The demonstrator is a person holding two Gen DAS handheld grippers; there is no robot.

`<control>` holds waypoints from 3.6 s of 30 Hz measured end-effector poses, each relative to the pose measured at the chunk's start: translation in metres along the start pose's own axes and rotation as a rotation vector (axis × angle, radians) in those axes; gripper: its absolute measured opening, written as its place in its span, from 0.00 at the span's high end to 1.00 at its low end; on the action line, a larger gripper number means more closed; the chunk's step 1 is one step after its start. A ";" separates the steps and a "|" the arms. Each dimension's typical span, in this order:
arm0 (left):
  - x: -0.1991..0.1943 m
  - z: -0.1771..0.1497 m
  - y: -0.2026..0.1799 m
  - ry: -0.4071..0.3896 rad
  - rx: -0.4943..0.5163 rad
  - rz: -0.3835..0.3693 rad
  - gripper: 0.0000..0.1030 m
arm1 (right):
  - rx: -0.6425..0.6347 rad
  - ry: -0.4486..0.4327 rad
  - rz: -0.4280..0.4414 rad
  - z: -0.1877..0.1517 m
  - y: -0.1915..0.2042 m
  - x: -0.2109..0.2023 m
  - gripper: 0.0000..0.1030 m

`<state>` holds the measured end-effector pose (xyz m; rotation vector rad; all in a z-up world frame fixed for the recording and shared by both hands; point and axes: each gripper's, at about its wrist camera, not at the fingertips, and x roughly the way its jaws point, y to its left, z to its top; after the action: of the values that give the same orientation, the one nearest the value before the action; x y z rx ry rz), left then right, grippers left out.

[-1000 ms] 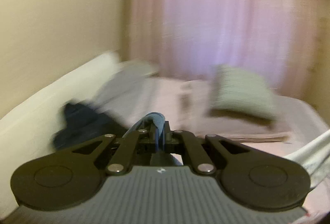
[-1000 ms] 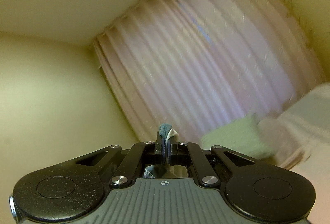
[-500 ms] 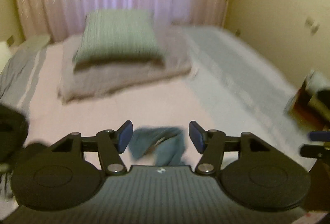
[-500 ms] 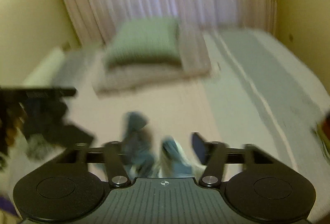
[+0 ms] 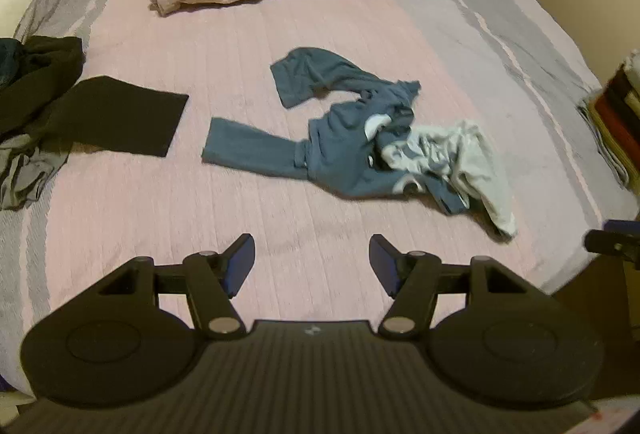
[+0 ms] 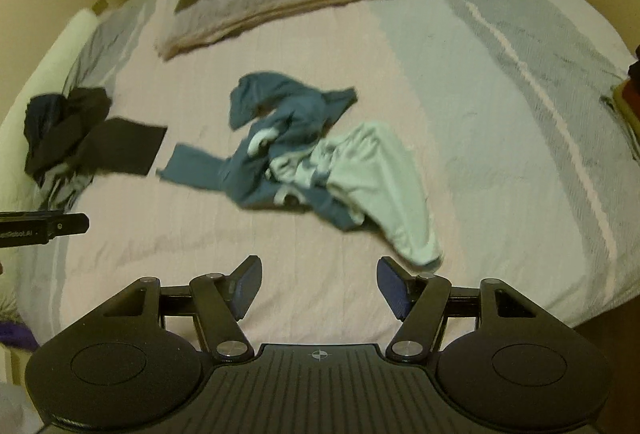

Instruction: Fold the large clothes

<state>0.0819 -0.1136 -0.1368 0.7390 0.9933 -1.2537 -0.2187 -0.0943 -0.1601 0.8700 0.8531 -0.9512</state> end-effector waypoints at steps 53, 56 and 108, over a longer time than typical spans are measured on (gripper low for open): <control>0.060 -0.066 -0.027 -0.051 -0.641 0.295 0.41 | -0.730 -0.001 0.139 0.154 -0.104 0.124 0.41; 0.078 -0.083 -0.016 -0.041 -0.723 0.354 0.41 | -0.818 -0.030 0.157 0.174 -0.110 0.173 0.41; 0.358 0.128 -0.098 -0.018 -0.187 -0.238 0.96 | 0.084 -0.058 -0.412 0.180 -0.340 0.215 0.70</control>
<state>0.0180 -0.3952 -0.4034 0.4731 1.1920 -1.3468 -0.4204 -0.4320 -0.3593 0.7463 0.9679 -1.3727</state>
